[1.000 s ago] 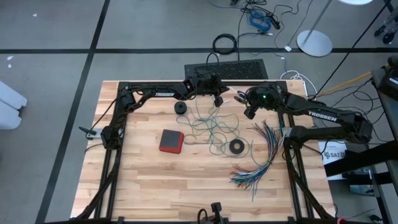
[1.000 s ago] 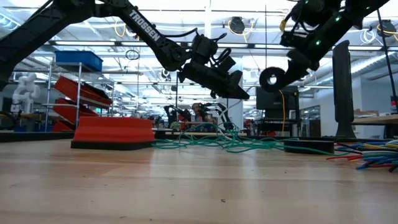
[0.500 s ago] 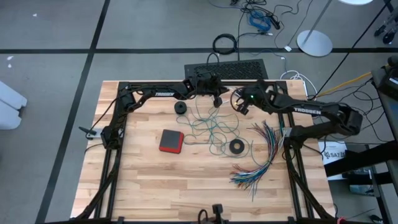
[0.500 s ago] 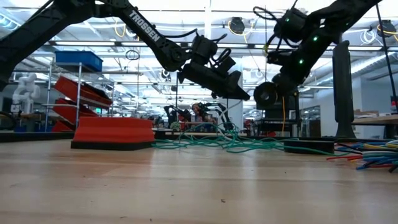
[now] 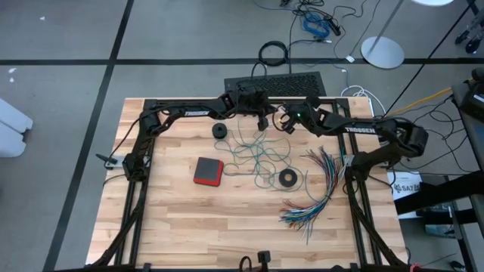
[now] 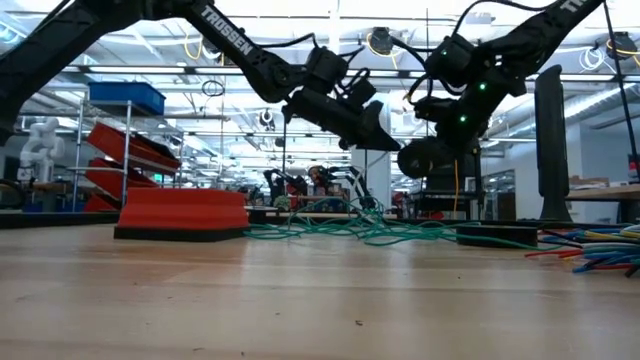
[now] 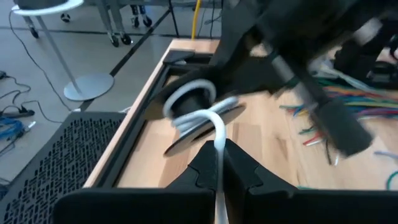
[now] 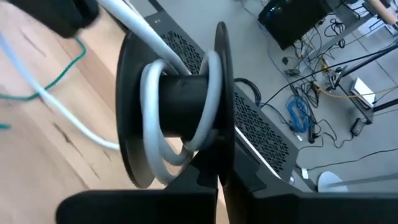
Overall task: Coiling cords
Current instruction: Coil the white wire cable on the spool
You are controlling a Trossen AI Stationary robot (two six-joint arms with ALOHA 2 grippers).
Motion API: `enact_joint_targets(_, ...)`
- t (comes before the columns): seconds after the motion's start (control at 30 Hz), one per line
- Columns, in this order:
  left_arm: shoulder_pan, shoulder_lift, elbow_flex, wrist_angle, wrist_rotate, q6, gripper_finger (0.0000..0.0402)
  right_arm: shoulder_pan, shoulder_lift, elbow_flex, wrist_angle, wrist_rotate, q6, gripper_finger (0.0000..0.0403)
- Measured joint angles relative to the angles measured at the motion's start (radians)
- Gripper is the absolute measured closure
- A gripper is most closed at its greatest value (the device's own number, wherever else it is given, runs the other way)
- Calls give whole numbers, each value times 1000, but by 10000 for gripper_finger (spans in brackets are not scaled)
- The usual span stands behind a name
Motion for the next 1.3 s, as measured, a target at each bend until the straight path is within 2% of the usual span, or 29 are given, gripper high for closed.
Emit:
enact_joint_targets(0.23, -1, -10, 13, -15, 56, -106, 394, -1, 59, 0, 138, -17, 54, 403)
enact_joint_targets(0.43, -13, -9, 14, -9, 42, -155, 370, 0, 91, 0, 219, -15, 89, 403)
enact_joint_targets(0.67, -26, -9, 14, -16, 39, -157, 362, 0, 94, 0, 361, -37, 90, 403)
enact_joint_targets(0.97, -28, -9, 14, -18, 59, -149, 360, -1, 76, -1, 377, -93, 80, 403)
enact_joint_targets(1.17, -34, -9, 14, 5, 66, -126, 359, -2, 15, -1, 352, -103, 50, 403)
enact_joint_targets(1.3, -45, -8, 13, 72, 67, -97, 359, -2, -48, 0, 357, -188, 32, 403)
